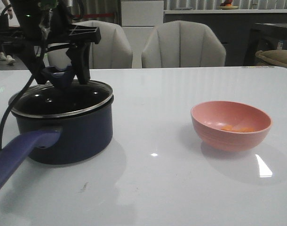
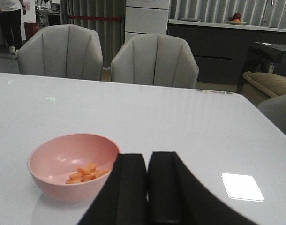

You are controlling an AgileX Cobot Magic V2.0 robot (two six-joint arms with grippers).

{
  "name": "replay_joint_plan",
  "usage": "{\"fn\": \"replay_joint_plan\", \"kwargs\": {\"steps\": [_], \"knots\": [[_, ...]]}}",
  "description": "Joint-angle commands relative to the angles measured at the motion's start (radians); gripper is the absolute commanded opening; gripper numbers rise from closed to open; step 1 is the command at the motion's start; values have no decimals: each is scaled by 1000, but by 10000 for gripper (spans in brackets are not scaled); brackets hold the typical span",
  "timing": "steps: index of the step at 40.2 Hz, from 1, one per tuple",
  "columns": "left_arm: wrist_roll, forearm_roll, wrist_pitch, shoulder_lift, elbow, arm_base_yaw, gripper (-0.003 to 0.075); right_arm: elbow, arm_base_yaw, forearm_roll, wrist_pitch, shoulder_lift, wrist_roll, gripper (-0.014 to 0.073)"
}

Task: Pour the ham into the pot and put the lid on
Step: 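Lift the glass lid off the saucepan with the left gripper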

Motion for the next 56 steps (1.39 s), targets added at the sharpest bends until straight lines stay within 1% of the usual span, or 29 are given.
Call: {"fn": "replay_joint_plan", "kwargs": {"steps": [1,6,10,19,28,30,34,36,40,44,56], "knots": [[-14,14,-50,-88,-31,-7,330,-5,-7,0,-80,-21,0,147],[-2,47,-52,-135,-31,6,330,-5,-7,0,-80,-21,0,147],[47,53,-32,-178,-31,53,330,-5,-7,0,-80,-21,0,147],[152,53,3,-252,-1,218,330,-5,-7,0,-80,-21,0,147],[221,46,-68,-290,117,406,330,-5,-7,0,-80,-21,0,147],[257,15,-101,-290,152,450,330,-5,-7,0,-80,-21,0,147],[357,-119,-178,-288,233,540,330,-5,-7,0,-80,-21,0,147],[376,-147,-212,-284,269,572,331,-5,-7,0,-80,-21,0,147],[390,-148,-265,-264,326,608,331,-5,-7,0,-80,-21,0,147],[416,-148,-296,-225,371,619,333,-5,-7,0,-80,-21,0,147],[420,-148,-329,-97,383,619,334,-5,-7,0,-80,-21,0,147]]}}
